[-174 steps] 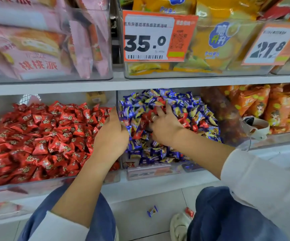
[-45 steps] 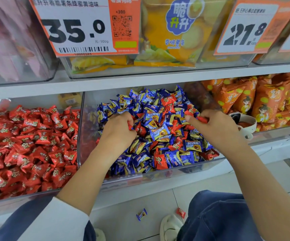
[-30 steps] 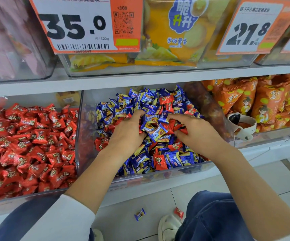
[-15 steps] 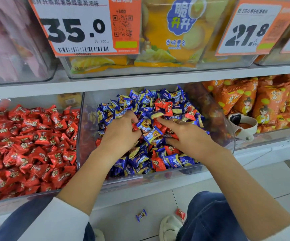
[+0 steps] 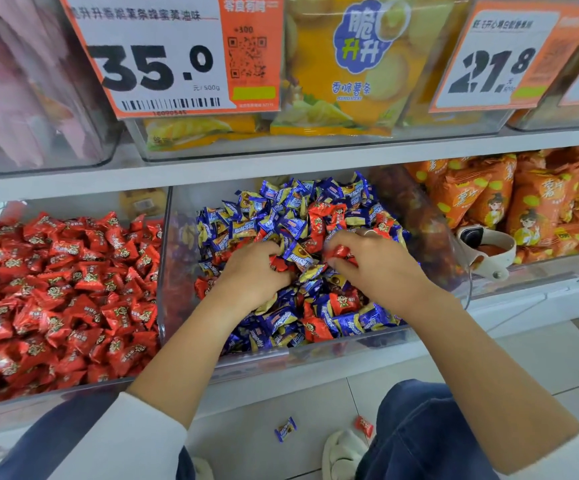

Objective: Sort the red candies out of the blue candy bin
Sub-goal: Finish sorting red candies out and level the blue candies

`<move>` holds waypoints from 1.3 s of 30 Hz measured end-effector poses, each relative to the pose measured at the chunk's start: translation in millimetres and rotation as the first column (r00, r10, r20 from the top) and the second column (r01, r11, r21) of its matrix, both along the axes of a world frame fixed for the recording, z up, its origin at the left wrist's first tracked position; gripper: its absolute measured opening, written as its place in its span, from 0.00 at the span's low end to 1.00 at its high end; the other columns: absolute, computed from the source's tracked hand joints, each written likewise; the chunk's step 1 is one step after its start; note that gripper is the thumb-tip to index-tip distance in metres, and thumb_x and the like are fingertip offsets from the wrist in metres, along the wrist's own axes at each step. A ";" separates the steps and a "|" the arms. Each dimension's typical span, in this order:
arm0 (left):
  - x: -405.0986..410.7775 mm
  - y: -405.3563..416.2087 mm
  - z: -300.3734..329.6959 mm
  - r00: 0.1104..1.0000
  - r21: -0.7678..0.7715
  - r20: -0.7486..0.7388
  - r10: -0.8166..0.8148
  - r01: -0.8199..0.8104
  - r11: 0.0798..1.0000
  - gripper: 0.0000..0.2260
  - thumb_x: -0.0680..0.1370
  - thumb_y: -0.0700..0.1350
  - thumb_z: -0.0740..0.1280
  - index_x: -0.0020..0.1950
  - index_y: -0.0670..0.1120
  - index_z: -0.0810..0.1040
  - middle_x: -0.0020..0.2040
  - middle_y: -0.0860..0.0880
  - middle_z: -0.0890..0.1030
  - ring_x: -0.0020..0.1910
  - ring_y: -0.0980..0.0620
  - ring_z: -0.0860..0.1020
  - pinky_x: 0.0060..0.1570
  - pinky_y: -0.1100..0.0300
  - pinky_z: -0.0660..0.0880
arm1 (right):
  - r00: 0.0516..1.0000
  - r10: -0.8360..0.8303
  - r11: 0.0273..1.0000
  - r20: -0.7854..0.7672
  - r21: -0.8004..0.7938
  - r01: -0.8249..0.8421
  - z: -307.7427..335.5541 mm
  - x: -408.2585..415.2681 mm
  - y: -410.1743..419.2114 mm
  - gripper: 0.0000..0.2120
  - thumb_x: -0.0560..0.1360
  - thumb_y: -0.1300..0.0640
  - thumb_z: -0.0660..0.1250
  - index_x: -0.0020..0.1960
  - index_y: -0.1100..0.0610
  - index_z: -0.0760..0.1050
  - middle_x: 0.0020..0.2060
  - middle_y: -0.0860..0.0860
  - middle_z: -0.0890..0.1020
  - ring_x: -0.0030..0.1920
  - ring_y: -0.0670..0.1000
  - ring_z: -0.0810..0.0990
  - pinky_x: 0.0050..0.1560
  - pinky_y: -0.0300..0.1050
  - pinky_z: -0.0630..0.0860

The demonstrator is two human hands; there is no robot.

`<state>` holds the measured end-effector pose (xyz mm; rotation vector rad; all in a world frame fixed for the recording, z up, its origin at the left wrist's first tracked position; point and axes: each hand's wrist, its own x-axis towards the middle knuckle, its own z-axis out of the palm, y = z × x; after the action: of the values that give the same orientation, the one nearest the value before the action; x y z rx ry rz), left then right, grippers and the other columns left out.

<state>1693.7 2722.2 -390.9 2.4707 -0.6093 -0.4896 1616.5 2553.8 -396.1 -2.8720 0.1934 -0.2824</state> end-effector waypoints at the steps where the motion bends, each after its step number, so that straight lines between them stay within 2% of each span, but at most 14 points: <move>1: 0.3 0.9 1.2 0.998 0.018 0.059 0.002 -0.003 1.000 0.23 0.76 0.46 0.68 0.70 0.44 0.69 0.65 0.44 0.74 0.57 0.47 0.73 0.54 0.59 0.68 | 1.000 -0.004 0.997 0.000 0.075 0.004 0.8 -1.1 -2.2 0.09 0.77 0.49 0.64 0.55 0.51 0.75 0.46 0.51 0.78 0.39 0.50 0.75 0.34 0.39 0.67; 4: 3.4 7.5 6.7 0.982 -0.014 0.184 0.054 -0.052 0.999 0.22 0.75 0.42 0.68 0.69 0.45 0.67 0.48 0.44 0.80 0.42 0.47 0.77 0.44 0.56 0.72 | 0.999 -0.047 0.971 0.023 0.237 0.041 7.2 -5.8 -8.8 0.08 0.75 0.48 0.67 0.49 0.52 0.76 0.40 0.46 0.79 0.36 0.42 0.74 0.33 0.28 0.66; 7: 7.2 15.4 12.0 0.947 -0.086 0.296 0.126 -0.105 0.991 0.23 0.75 0.42 0.67 0.69 0.47 0.65 0.39 0.46 0.77 0.33 0.47 0.72 0.36 0.56 0.68 | 0.989 -0.135 0.925 0.054 0.364 0.107 16.1 -9.8 -14.8 0.11 0.76 0.47 0.66 0.43 0.55 0.74 0.31 0.47 0.74 0.31 0.43 0.70 0.32 0.32 0.66; 9: 6.9 15.4 15.7 0.919 -0.133 0.361 0.158 -0.117 0.984 0.15 0.75 0.44 0.67 0.61 0.48 0.72 0.38 0.48 0.76 0.34 0.48 0.71 0.37 0.59 0.64 | 0.976 -0.207 0.874 0.070 0.462 0.152 19.8 -11.1 -19.3 0.13 0.77 0.50 0.64 0.42 0.61 0.73 0.29 0.53 0.71 0.29 0.47 0.67 0.33 0.39 0.66; 11: 4.8 8.6 15.5 0.935 -0.176 0.328 0.135 -0.080 0.981 0.06 0.75 0.46 0.68 0.50 0.48 0.75 0.42 0.49 0.78 0.37 0.51 0.72 0.38 0.60 0.64 | 0.958 -0.276 0.805 0.082 0.563 0.184 21.8 -12.0 -23.6 0.13 0.77 0.54 0.64 0.41 0.64 0.72 0.30 0.59 0.71 0.30 0.49 0.67 0.34 0.43 0.66; 13: 0.5 -3.2 9.3 0.959 -0.173 0.278 0.048 0.001 0.985 0.05 0.74 0.45 0.69 0.47 0.49 0.74 0.48 0.49 0.77 0.38 0.53 0.73 0.39 0.63 0.65 | 0.939 -0.330 0.763 0.094 0.612 0.208 23.5 -12.6 -27.4 0.11 0.75 0.56 0.64 0.39 0.63 0.71 0.28 0.56 0.70 0.28 0.50 0.68 0.33 0.47 0.69; 15: -4.6 -15.5 0.9 0.966 -0.151 0.257 -0.021 0.061 0.987 0.07 0.74 0.42 0.69 0.49 0.47 0.74 0.52 0.49 0.73 0.35 0.56 0.72 0.38 0.66 0.69 | 0.916 -0.382 0.744 0.125 0.630 0.224 25.9 -13.1 -32.1 0.10 0.74 0.58 0.65 0.36 0.61 0.72 0.25 0.52 0.70 0.26 0.47 0.70 0.29 0.42 0.71; 19: -8.7 -32.2 -9.0 0.961 -0.106 0.259 -0.099 0.130 0.986 0.16 0.74 0.38 0.69 0.61 0.47 0.73 0.61 0.47 0.69 0.39 0.51 0.75 0.44 0.64 0.73 | 0.881 -0.447 0.760 0.153 0.585 0.284 30.6 -14.8 -39.2 0.09 0.73 0.60 0.67 0.36 0.62 0.72 0.24 0.50 0.69 0.20 0.43 0.65 0.22 0.31 0.61; 22: -7.9 -35.2 -10.9 0.959 -0.089 0.249 -0.134 0.161 0.983 0.27 0.75 0.39 0.68 0.72 0.50 0.65 0.68 0.46 0.67 0.48 0.48 0.78 0.53 0.59 0.75 | 0.875 -0.455 0.824 0.166 0.450 0.344 27.1 -12.5 -38.7 0.07 0.73 0.59 0.67 0.43 0.63 0.72 0.28 0.51 0.72 0.25 0.44 0.68 0.27 0.38 0.65; 25: -5.8 -35.1 -13.7 0.947 -0.025 0.269 -0.175 0.189 0.982 0.28 0.76 0.41 0.67 0.75 0.50 0.61 0.69 0.45 0.68 0.57 0.46 0.76 0.59 0.55 0.72 | 0.898 -0.424 0.884 0.121 0.270 0.381 22.5 -10.5 -37.5 0.12 0.75 0.55 0.66 0.56 0.58 0.70 0.31 0.48 0.72 0.29 0.46 0.71 0.28 0.40 0.66; 29: -3.6 -32.7 -16.0 0.938 0.053 0.277 -0.208 0.201 0.978 0.26 0.77 0.43 0.67 0.73 0.47 0.62 0.67 0.44 0.68 0.59 0.45 0.75 0.57 0.54 0.73 | 0.932 -0.361 0.929 0.006 0.084 0.359 16.3 -8.6 -36.9 0.20 0.77 0.50 0.64 0.67 0.54 0.70 0.35 0.52 0.76 0.36 0.53 0.76 0.39 0.42 0.71; 33: -3.8 -28.6 -15.5 0.937 -0.002 0.305 -0.171 0.180 0.984 0.16 0.77 0.45 0.67 0.64 0.48 0.71 0.60 0.46 0.71 0.51 0.47 0.77 0.48 0.56 0.75 | 0.933 -0.353 0.932 -0.078 0.056 0.357 15.0 -7.1 -32.0 0.22 0.76 0.44 0.64 0.66 0.53 0.72 0.45 0.55 0.82 0.46 0.54 0.80 0.42 0.41 0.71; 35: -3.9 -24.9 -12.8 0.930 -0.053 0.339 -0.139 0.166 0.985 0.10 0.77 0.45 0.67 0.58 0.48 0.74 0.56 0.47 0.71 0.47 0.49 0.77 0.45 0.58 0.74 | 0.943 -0.332 0.938 -0.032 0.091 0.333 18.4 -8.9 -28.9 0.20 0.76 0.45 0.64 0.64 0.53 0.73 0.44 0.54 0.82 0.41 0.51 0.79 0.38 0.38 0.69; 39: -5.1 -8.5 3.0 0.913 -0.178 0.406 -0.046 0.128 0.976 0.06 0.77 0.46 0.66 0.52 0.47 0.78 0.54 0.49 0.73 0.44 0.50 0.75 0.44 0.62 0.69 | 0.950 -0.295 0.945 0.104 0.177 0.274 26.7 -9.1 -19.9 0.16 0.78 0.48 0.63 0.63 0.53 0.73 0.26 0.49 0.73 0.27 0.46 0.69 0.29 0.41 0.62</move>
<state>1688.6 2713.8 -388.0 2.3647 -0.8878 0.0556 1607.5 2533.9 -369.4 -2.6496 0.5826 -0.4816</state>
